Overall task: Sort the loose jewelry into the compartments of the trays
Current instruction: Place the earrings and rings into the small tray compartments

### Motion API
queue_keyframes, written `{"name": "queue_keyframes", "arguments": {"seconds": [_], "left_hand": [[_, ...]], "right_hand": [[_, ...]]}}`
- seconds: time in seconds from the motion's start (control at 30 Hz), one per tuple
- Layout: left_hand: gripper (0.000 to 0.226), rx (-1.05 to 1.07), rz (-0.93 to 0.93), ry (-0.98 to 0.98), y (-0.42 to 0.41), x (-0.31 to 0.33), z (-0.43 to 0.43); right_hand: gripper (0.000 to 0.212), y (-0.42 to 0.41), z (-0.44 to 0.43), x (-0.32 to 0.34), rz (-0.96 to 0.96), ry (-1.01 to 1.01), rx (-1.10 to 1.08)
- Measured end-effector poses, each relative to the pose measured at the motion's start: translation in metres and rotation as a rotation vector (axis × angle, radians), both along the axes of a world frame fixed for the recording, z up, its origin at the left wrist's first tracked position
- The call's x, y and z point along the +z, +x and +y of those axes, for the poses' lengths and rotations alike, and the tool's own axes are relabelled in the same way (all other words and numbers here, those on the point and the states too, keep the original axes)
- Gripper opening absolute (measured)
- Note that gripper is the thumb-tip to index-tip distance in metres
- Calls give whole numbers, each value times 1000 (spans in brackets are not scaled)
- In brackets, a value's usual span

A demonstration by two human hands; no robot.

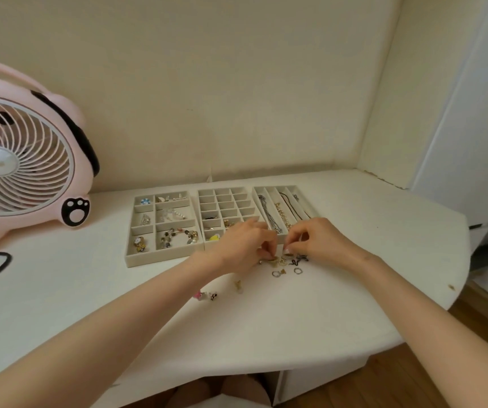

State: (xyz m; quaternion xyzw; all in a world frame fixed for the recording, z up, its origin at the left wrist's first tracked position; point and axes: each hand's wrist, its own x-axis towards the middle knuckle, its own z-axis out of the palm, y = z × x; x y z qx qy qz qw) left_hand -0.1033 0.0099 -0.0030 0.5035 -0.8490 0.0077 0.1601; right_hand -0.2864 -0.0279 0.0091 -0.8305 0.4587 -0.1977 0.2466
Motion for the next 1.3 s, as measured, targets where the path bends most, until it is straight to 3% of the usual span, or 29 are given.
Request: {"name": "queue_keyframes", "arguments": {"seconds": [0.2, 0.27, 0.4, 0.47, 0.57, 0.7, 0.87, 1.03, 1.3], "left_hand": [[5, -6, 105, -23, 4, -2, -4], [4, 62, 314, 66, 7, 7, -4], [3, 144, 1015, 455, 23, 25, -1], [5, 142, 1276, 584, 33, 29, -2], [9, 159, 1519, 684, 46, 31, -5], [19, 212, 1677, 741, 57, 29, -10], [17, 302, 1521, 603, 71, 23, -21], [11, 430, 1309, 387, 81, 30, -37], [8, 389, 375, 188, 77, 34, -65]], "right_hand": [[4, 1, -2, 6, -421, 207, -5], [2, 4, -1, 8, -597, 375, 7], [9, 11, -6, 10, -846, 644, -10], [13, 17, -9, 10, -900, 727, -30], [17, 26, -13, 11, -965, 807, -47], [12, 35, -19, 10, -1130, 920, -75], [10, 44, -24, 11, -1081, 811, -105], [20, 46, -29, 13, -850, 566, -95], [13, 65, -39, 18, -711, 396, -120]]}}
